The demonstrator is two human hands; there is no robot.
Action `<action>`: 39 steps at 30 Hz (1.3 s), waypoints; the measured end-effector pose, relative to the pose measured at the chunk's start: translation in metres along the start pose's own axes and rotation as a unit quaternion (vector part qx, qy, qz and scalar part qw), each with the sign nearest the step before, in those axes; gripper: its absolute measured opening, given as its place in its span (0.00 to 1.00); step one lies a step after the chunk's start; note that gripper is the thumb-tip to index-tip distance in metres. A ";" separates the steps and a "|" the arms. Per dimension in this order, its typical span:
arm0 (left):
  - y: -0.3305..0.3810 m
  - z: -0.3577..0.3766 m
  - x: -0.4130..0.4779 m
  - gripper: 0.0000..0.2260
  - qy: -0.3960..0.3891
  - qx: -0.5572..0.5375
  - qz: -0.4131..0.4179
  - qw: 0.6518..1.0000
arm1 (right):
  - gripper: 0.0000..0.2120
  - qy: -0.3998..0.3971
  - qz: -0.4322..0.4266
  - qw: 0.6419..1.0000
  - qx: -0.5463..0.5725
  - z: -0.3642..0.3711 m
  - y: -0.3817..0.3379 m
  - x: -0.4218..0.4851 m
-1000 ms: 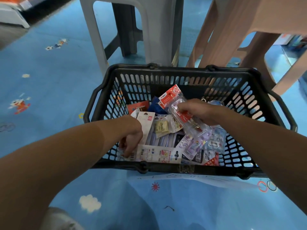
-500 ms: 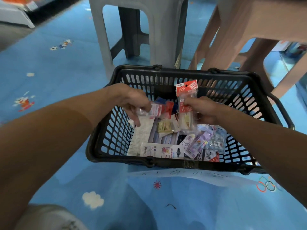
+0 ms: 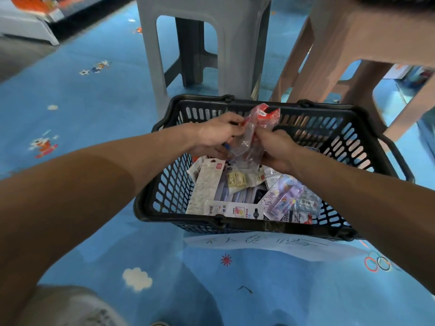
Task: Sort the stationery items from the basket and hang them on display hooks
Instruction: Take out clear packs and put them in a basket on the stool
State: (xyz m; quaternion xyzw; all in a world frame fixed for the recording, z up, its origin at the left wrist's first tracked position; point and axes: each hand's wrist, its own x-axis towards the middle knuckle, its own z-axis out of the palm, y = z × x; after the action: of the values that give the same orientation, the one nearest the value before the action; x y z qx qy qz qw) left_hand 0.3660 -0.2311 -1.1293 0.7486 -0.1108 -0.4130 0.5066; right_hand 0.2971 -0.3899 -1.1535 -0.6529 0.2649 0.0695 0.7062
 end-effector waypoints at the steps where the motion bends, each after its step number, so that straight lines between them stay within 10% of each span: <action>1: -0.001 -0.001 0.001 0.18 0.006 -0.029 0.007 1.000 | 0.18 -0.008 -0.007 1.000 0.003 0.000 0.001 -0.001; 6: -0.003 -0.001 -0.002 0.22 0.002 -0.030 0.018 0.999 | 0.32 -0.102 -0.024 0.991 0.082 -0.001 -0.010 -0.003; 12: 0.005 0.012 -0.013 0.16 -0.029 0.011 0.030 0.999 | 0.15 -0.104 -0.056 0.993 0.007 0.002 -0.011 -0.008; 24: 0.071 0.025 -0.037 0.19 -0.044 -0.043 0.019 0.998 | 0.18 -0.073 -0.063 0.995 0.037 0.004 -0.068 -0.050; 39: 0.378 -0.004 -0.230 0.13 -0.168 0.112 -0.099 0.974 | 0.11 -0.071 0.111 0.989 -0.073 -0.031 -0.395 -0.270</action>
State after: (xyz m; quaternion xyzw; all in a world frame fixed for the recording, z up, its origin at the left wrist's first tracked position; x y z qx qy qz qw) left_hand 0.3183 -0.2688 -0.6905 0.7279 -0.1653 -0.5660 0.3500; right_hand 0.2340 -0.4075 -0.6787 -0.6627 0.2790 0.2133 0.6614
